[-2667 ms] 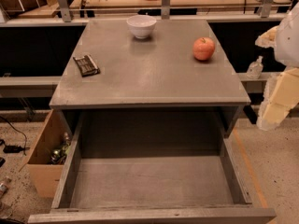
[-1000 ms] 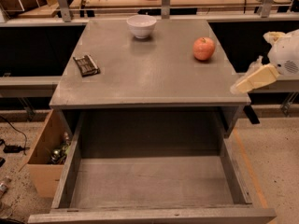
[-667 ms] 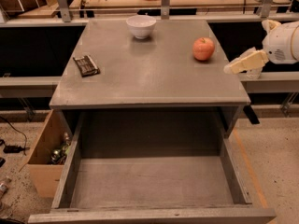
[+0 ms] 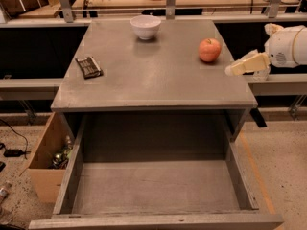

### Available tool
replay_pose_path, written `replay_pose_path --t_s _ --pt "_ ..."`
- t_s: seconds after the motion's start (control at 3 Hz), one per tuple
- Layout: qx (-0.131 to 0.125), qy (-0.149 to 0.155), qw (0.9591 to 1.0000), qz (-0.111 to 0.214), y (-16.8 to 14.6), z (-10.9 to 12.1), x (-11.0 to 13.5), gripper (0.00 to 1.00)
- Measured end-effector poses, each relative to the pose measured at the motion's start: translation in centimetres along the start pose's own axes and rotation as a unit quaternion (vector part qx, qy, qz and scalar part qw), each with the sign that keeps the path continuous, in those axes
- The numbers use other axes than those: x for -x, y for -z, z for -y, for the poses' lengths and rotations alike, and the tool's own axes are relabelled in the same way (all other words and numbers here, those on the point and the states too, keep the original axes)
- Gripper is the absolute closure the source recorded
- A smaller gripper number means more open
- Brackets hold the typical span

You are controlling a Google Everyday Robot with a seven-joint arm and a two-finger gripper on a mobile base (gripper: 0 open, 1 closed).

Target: Place apple into top drawer

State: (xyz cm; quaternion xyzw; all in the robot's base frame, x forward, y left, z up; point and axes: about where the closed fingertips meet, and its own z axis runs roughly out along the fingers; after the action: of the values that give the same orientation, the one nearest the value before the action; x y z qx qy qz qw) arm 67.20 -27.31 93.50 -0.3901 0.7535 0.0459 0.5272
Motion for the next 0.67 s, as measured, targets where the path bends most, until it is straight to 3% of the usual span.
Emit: replay_pose_path --t_s 0.67 --pt "0.023 -0.067 0.9958 0.057 -6.9 2.2 -0.5 0.0"
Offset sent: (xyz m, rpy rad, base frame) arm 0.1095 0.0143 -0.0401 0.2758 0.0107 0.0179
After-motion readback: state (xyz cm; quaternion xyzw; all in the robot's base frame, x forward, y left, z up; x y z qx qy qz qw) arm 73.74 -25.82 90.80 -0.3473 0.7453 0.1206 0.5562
